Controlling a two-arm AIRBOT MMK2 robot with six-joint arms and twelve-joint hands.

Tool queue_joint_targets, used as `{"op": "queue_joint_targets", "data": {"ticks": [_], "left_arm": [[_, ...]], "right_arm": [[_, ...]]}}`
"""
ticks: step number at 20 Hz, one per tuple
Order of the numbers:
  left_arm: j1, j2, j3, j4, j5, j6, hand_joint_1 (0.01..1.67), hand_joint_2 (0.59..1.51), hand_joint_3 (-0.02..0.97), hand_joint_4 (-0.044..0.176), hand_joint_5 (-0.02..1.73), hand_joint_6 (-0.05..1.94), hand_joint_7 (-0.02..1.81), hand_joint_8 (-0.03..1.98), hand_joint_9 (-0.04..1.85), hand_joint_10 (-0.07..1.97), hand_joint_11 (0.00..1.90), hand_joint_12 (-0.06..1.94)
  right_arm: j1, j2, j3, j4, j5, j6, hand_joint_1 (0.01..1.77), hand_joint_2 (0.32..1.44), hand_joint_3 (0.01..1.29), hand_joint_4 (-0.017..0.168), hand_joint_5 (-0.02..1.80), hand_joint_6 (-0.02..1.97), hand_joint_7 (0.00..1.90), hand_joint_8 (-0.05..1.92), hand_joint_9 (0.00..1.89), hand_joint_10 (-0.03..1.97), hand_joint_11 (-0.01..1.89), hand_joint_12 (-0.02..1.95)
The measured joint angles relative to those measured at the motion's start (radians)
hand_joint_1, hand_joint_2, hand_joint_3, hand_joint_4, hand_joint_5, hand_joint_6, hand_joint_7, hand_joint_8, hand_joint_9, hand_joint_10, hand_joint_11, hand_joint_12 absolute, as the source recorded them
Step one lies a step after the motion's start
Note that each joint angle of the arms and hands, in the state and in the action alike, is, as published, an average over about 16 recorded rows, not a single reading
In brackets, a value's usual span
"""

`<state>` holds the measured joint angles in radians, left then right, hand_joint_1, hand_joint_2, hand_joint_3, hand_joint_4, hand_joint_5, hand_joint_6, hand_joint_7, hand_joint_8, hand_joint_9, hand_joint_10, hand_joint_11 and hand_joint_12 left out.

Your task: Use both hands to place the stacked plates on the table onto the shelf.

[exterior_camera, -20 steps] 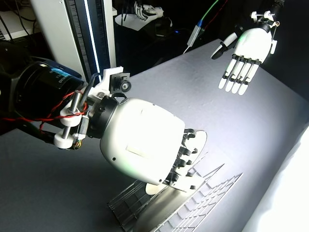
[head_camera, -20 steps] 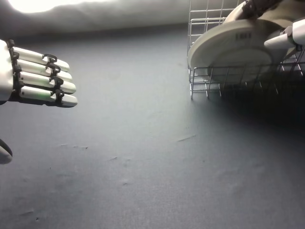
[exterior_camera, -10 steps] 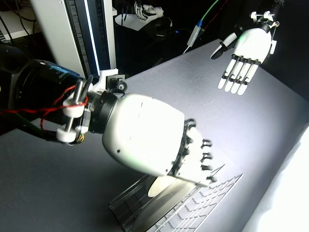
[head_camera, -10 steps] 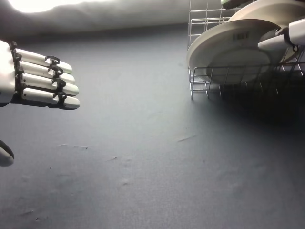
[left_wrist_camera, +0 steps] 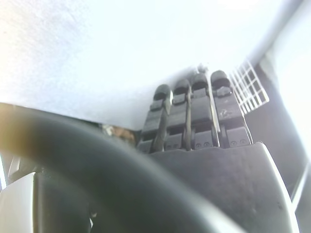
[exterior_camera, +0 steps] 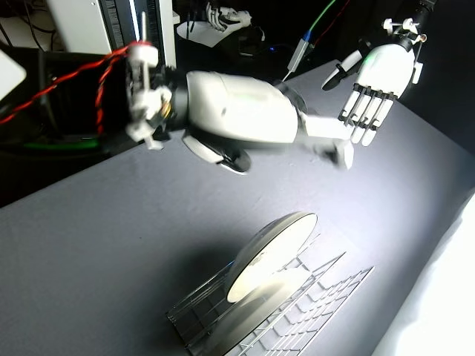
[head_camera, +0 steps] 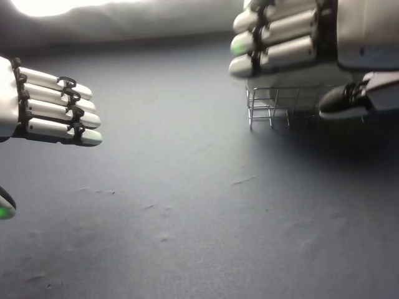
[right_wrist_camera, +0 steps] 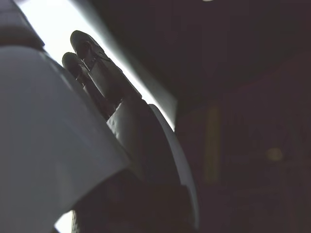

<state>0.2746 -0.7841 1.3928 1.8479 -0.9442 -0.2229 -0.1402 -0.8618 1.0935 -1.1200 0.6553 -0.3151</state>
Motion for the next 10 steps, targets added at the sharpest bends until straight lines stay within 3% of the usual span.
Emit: {"op": "queue_joint_targets", "data": {"ticks": [4, 10], "left_arm": [[0.005, -0.002, 0.009, -0.002, 0.0, 0.0, 0.02, 1.075, 0.019, 0.0, 0.02, 0.02, 0.02, -0.01, 0.02, 0.01, 0.02, 0.01], [0.011, -0.005, 0.017, -0.004, 0.001, 0.0, 0.02, 1.076, 0.02, 0.0, 0.02, 0.02, 0.02, -0.01, 0.02, 0.01, 0.02, 0.01]], "right_arm": [[-0.006, 0.003, -0.007, -0.116, 0.112, -0.041, 0.99, 1.02, 0.01, 0.006, 0.38, 0.02, 0.38, 0.01, 0.36, 0.01, 0.01, 0.86], [-0.012, 0.004, -0.009, -0.175, 0.182, -0.078, 0.98, 1.01, 0.01, 0.006, 0.36, 0.02, 0.36, 0.01, 0.34, 0.01, 0.01, 0.85]]}}
